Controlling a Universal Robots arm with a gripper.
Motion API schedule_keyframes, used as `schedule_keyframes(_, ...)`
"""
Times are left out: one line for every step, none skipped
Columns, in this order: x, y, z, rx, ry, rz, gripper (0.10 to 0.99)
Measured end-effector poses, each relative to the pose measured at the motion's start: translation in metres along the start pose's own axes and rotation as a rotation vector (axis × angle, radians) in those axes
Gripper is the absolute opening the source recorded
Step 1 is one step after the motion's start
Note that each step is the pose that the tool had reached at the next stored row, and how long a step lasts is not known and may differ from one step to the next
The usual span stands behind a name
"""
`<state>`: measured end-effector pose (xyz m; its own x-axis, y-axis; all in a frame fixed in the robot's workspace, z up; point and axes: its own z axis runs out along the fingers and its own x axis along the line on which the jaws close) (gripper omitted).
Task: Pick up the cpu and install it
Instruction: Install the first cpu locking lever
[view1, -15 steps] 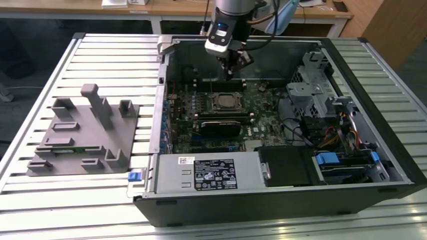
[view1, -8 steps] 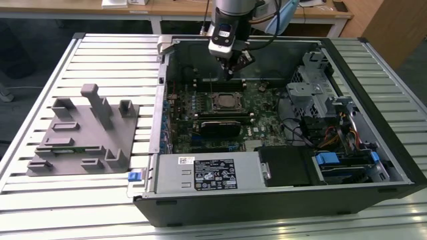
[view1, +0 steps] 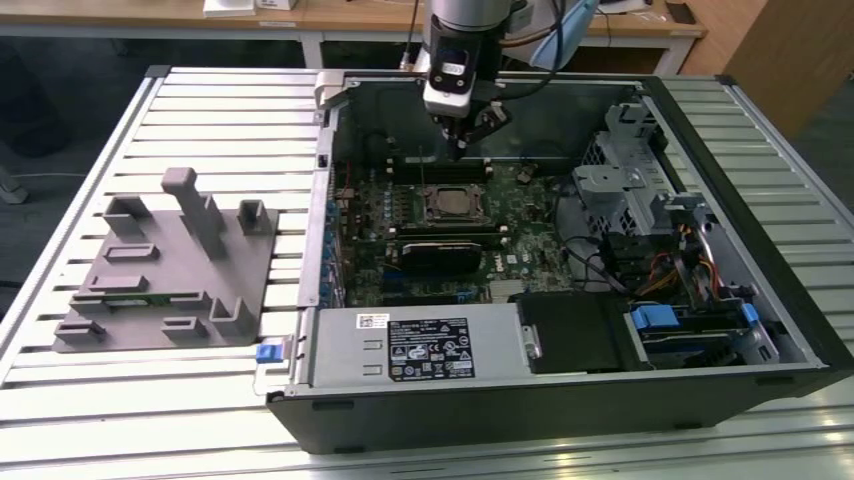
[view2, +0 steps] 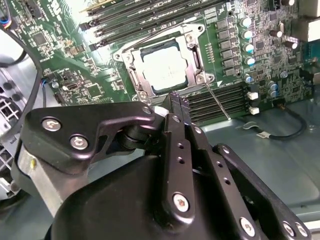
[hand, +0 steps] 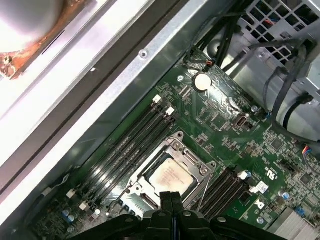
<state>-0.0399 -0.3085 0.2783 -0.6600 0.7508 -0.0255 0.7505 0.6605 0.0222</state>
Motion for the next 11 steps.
schedule_keyframes(0.0, 0.0, 0.0, 0.0, 0.0001, -0.007, 0.122)
schedule_keyframes(0.0, 0.0, 0.0, 0.0, 0.0003, -0.013, 0.122)
schedule_keyframes(0.0, 0.0, 0.0, 0.0, 0.0005, -0.019, 0.122)
schedule_keyframes(0.0, 0.0, 0.0, -0.001, 0.0005, -0.025, 0.122)
schedule_keyframes(0.0, 0.0, 0.0, -0.001, 0.0007, -0.03, 0.122)
schedule_keyframes(0.0, 0.0, 0.0, -0.001, 0.0008, -0.036, 0.122)
schedule_keyframes(0.0, 0.0, 0.0, -0.001, 0.0009, -0.041, 0.122)
schedule_keyframes(0.0, 0.0, 0.0, -0.001, 0.001, -0.046, 0.122)
schedule_keyframes(0.0, 0.0, 0.0, -0.001, 0.0012, -0.051, 0.122)
schedule_keyframes(0.0, 0.0, 0.0, -0.001, 0.0012, -0.056, 0.122)
schedule_keyframes(0.0, 0.0, 0.0, -0.002, 0.0014, -0.062, 0.122)
